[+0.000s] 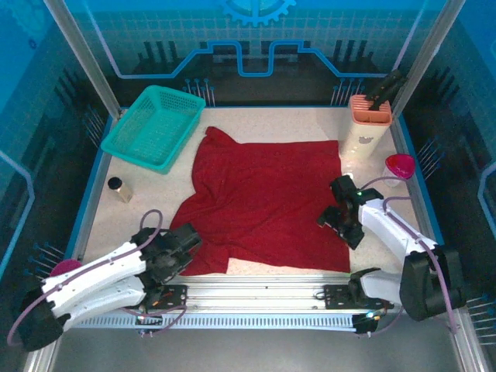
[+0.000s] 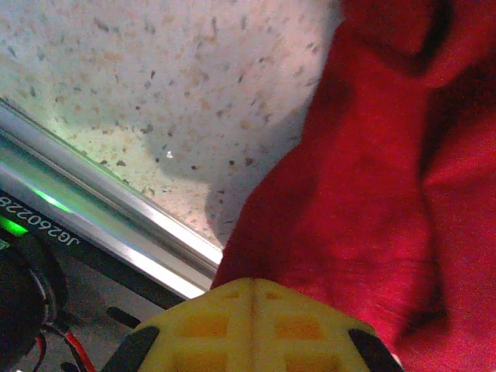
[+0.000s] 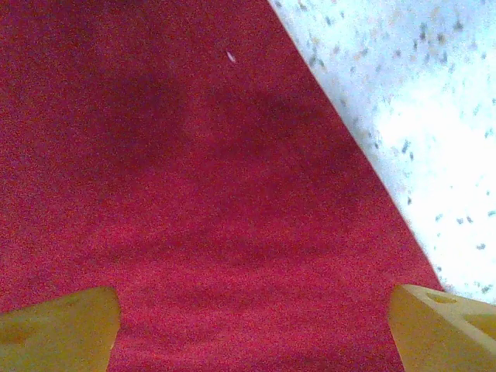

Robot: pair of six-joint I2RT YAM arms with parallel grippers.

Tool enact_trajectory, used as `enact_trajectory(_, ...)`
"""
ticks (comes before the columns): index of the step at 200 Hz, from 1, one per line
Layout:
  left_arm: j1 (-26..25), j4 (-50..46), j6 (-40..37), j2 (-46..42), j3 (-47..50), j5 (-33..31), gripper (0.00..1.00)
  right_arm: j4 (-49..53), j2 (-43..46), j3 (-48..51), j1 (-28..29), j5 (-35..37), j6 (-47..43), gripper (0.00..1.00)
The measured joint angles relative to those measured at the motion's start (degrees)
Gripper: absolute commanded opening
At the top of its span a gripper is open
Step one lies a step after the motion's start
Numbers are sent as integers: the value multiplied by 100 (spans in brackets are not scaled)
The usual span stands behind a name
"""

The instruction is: Fold the inside-out t-shirt

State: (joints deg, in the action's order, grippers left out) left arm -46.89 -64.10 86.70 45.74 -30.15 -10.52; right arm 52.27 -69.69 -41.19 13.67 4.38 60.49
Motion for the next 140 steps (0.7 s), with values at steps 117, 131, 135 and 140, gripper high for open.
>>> enact_trajectory(117,153,-782,-153,-662,-822,-575,15,245,643,852,-11,-210,1213,91)
enact_trajectory(131,153,-601,-273,-732,-654,-560,54,-7,457,852,7,-254,1333,90)
enact_trajectory(135,153,-518,-313,-737,-577,-531,58,-76,398,852,13,-280,1370,90)
enact_trajectory(140,153,-389,-356,-728,-466,-498,60,-177,326,852,17,-317,1419,90)
